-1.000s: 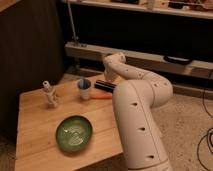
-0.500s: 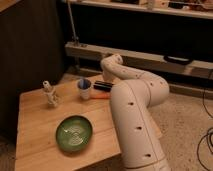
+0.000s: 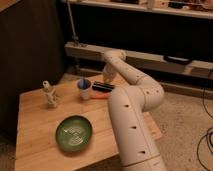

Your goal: Push the eraser across the table

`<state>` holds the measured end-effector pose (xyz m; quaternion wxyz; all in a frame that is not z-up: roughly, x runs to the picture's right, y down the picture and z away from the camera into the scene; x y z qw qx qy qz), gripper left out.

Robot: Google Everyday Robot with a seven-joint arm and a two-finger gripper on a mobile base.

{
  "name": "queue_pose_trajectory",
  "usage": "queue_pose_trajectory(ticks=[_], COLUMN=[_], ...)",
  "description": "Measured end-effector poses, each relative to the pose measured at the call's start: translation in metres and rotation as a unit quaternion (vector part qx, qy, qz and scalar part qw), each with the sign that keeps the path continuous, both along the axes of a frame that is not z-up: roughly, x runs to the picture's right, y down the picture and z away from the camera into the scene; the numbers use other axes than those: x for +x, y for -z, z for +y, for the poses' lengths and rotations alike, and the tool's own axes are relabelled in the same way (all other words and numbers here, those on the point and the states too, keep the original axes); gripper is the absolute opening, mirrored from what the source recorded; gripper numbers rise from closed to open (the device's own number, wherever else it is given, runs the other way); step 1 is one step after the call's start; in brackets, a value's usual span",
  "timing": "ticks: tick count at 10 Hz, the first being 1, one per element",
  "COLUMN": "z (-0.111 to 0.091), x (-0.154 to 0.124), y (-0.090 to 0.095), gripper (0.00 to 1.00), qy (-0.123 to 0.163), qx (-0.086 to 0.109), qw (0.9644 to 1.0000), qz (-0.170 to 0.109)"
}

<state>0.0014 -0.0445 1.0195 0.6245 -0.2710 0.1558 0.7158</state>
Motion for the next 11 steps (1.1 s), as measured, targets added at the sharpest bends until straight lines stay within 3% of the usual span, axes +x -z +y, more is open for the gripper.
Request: queue_pose_trajectory(ticks=[1,3,6,11], z=[0.008,0.043,0.066,0.082], x=[-0.003,-0.015,-0.022,-0.048], y=[0.006,0.024,0.040,0.061], gripper=[0.00,0.00,0.00,0.00], qy=[0.016,0.057,0.083,0.100], qx=[-0.010,-0.044,-0.064,-0.048], qw=[0.9998,0.9972,0.9938,0.9905], qz=[-0.004,-0.019,-0.037,-0.082])
